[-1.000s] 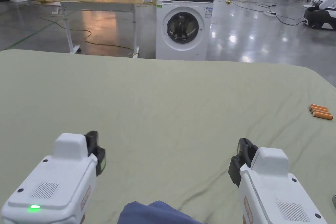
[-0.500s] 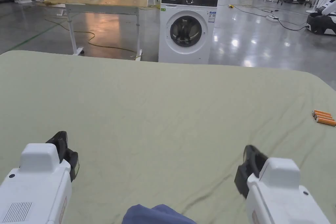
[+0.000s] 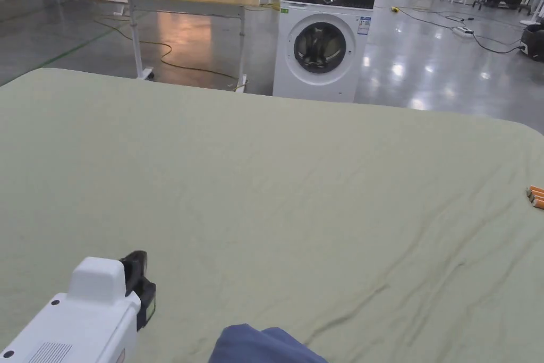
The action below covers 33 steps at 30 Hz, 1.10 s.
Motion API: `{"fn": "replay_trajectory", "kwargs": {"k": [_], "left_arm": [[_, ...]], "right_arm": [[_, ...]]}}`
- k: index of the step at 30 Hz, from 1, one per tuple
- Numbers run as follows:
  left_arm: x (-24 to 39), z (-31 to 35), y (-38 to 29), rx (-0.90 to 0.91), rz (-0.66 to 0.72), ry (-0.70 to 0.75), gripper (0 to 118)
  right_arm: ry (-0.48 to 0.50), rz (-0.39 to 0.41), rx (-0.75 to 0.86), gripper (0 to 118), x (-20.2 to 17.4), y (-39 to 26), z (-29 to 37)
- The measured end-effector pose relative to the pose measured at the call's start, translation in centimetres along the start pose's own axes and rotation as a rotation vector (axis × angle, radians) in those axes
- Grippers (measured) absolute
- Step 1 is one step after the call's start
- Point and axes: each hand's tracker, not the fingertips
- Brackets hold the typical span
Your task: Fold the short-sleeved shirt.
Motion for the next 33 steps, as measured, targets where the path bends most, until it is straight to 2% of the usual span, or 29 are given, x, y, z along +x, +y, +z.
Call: {"fn": "replay_trajectory", "kwargs": {"k": [3, 5, 7, 10, 13, 15, 19, 22, 24, 26, 28, 29, 33], "left_arm": [[-0.4, -0.2, -0.3, -0.106, 0.033, -0.154, 12], [-0.7, -0.9, -0.4, -0.225, 0.079, -0.321, 25], [-1.1, -2.2, -0.9, -0.336, 0.159, -0.461, 47], [-1.5, -4.5, -1.7, -0.47, 0.25, -0.583, 69], [-2.4, -6.9, -3.0, -0.568, 0.39, -0.691, 84], [-2.8, -8.5, -4.0, -0.649, 0.463, -0.732, 88], [-2.4, -11.5, -6.6, -0.829, 0.614, -0.862, 88], [-1.4, -13.1, -8.8, -0.892, 0.703, -0.981, 82], [-1.2, -13.8, -9.7, -0.865, 0.731, -1.01, 74], [-1.4, -14.3, -10.3, -0.843, 0.713, -0.967, 44], [-1.1, -14.2, -10.4, -0.836, 0.758, -0.949, 29], [-1.3, -14.0, -10.5, -0.839, 0.79, -0.95, 25], [-1.4, -11.8, -9.4, -0.778, 0.787, -0.959, 22]], "right_arm": [[0.005, 0.033, 0.009, 1, 0.1, 0.5, 0.3], [0.017, 0.025, 0.008, 1, 0.6, 0.5, 0.1], [0.027, 0.023, 0.007, 1, 1.0, 0.5, 0.2], [0.039, 0.027, 0.001, 1, 1.2, 0.8, 0.3], [0.049, 0.018, -0.007, 1, 1.4, 0.8, 0.2], [0.052, 0.017, -0.008, 1, 1.4, 0.7, 0.2], [0.056, 0.023, -0.007, 1, 1.4, 0.8, 0.2], [0.056, 0.022, -0.004, 1, 1.4, 0.7, 0.2], [0.056, 0.024, -0.002, 1, 1.5, 0.7, 0.3], [0.056, 0.025, -0.005, 1, 1.5, 0.8, 0.3], [0.066, 0.027, -0.003, 1, 1.7, 0.8, 0.3], [0.071, 0.035, -0.002, 1, 1.7, 0.8, 0.3], [0.081, 0.064, 0.014, 1, 1.7, 1.7, 0.5]]}}
